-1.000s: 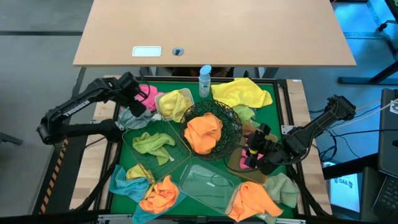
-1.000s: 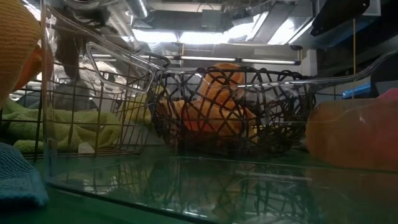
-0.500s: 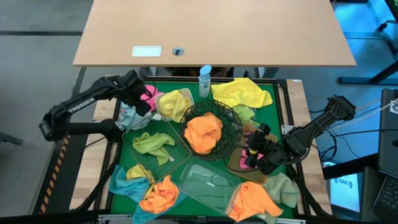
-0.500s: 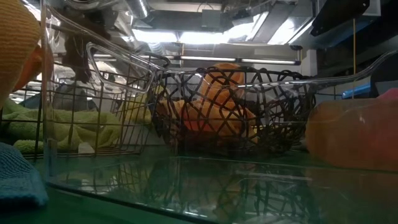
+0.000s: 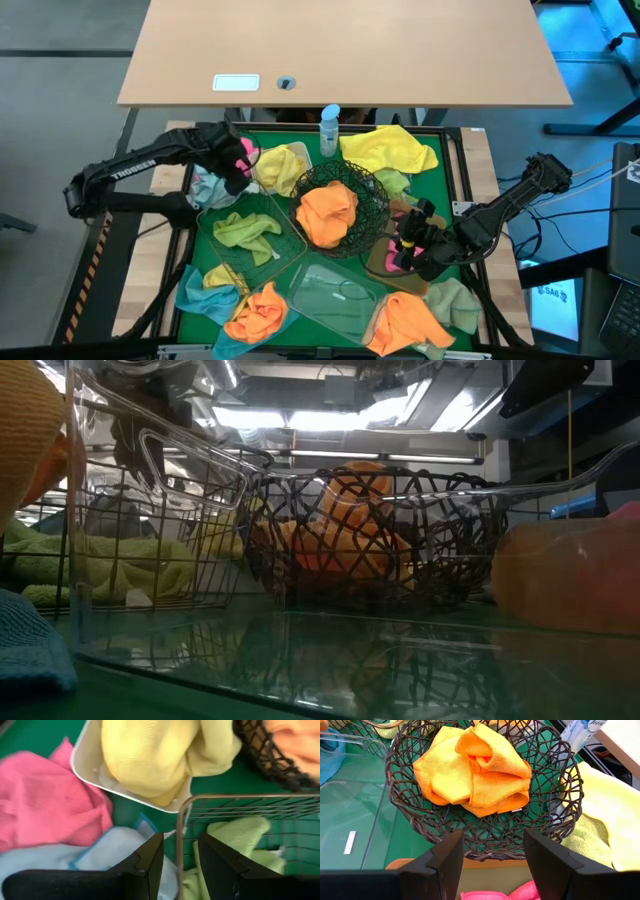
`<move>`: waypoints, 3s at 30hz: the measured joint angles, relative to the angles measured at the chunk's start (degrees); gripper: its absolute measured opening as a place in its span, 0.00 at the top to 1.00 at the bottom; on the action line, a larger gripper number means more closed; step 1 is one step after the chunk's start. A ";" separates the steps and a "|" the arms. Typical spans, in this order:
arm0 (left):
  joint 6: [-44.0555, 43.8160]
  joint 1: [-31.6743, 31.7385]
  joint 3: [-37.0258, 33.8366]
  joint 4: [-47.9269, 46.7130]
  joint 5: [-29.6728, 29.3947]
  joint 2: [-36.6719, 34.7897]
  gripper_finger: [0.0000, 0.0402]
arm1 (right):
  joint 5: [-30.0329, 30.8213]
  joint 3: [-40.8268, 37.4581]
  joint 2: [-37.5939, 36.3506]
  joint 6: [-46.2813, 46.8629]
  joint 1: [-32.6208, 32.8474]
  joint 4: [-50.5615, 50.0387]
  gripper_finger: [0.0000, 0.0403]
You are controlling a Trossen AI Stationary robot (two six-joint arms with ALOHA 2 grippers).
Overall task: Sort microfiber towel by color & place in baskets
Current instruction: Put the top light blue towel into the transparent bin
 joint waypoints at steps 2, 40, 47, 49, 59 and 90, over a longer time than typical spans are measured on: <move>1.35 -1.13 0.00 0.00 -1.33 0.00 0.71 | 0.00 0.00 0.00 0.01 0.01 0.00 0.50; 4.80 -2.14 -10.88 -4.06 -6.62 -0.02 0.98 | -0.61 0.00 0.00 0.01 0.01 0.00 0.50; 2.52 -2.10 -10.88 0.58 -10.44 -0.02 0.92 | -0.61 0.00 0.00 0.01 -0.01 -0.02 0.50; 1.76 -2.10 -10.88 1.21 -10.39 -0.02 0.88 | -0.61 0.00 -0.02 0.01 -0.01 -0.02 0.50; 0.68 -2.10 -10.88 1.49 -6.43 0.34 0.69 | -0.61 0.00 0.00 0.01 0.01 -0.04 0.50; -2.37 11.20 -10.86 -2.67 -8.24 0.74 0.68 | -1.27 0.00 0.00 0.01 0.00 -0.20 0.50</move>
